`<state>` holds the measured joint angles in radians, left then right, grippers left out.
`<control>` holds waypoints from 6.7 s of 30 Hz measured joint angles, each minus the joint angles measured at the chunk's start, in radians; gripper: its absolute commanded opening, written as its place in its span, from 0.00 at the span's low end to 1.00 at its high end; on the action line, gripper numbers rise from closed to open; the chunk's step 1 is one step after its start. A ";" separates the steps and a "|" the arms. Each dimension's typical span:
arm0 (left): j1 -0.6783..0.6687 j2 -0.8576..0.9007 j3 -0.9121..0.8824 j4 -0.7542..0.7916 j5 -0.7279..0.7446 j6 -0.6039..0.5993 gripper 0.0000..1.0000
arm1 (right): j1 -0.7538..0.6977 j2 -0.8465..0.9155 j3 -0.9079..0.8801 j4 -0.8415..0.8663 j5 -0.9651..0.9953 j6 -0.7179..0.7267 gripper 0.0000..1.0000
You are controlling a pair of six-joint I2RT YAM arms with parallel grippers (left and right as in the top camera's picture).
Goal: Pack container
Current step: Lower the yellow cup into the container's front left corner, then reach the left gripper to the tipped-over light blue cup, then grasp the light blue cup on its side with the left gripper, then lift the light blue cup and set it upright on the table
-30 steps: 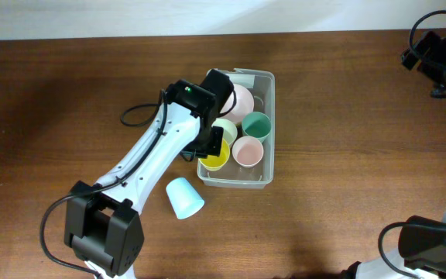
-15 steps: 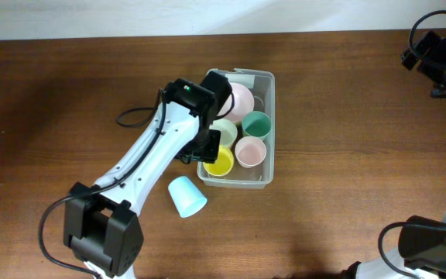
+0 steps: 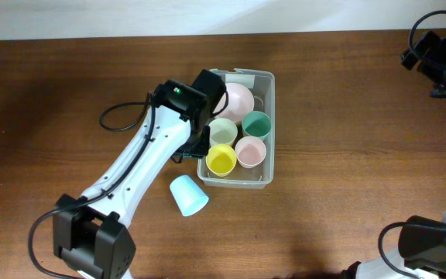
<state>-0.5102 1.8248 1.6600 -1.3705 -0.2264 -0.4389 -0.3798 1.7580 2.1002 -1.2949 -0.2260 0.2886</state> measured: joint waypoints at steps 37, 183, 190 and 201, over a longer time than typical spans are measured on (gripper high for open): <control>-0.011 -0.132 -0.045 -0.176 0.019 0.080 0.38 | 0.000 0.000 0.000 0.000 0.000 0.001 0.99; -0.130 -0.107 -0.637 0.680 -0.401 0.488 0.21 | 0.000 0.000 0.000 0.000 0.000 0.000 0.99; -0.130 -0.107 -0.637 0.683 -0.398 0.480 0.13 | 0.000 0.000 0.000 0.000 0.000 0.000 0.99; -0.130 -0.111 -0.636 0.726 -0.429 0.472 0.04 | 0.000 0.000 0.000 0.000 0.000 0.000 0.99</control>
<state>-0.6399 1.7142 1.0237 -0.6445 -0.6552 0.0326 -0.3798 1.7580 2.1002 -1.2949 -0.2260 0.2886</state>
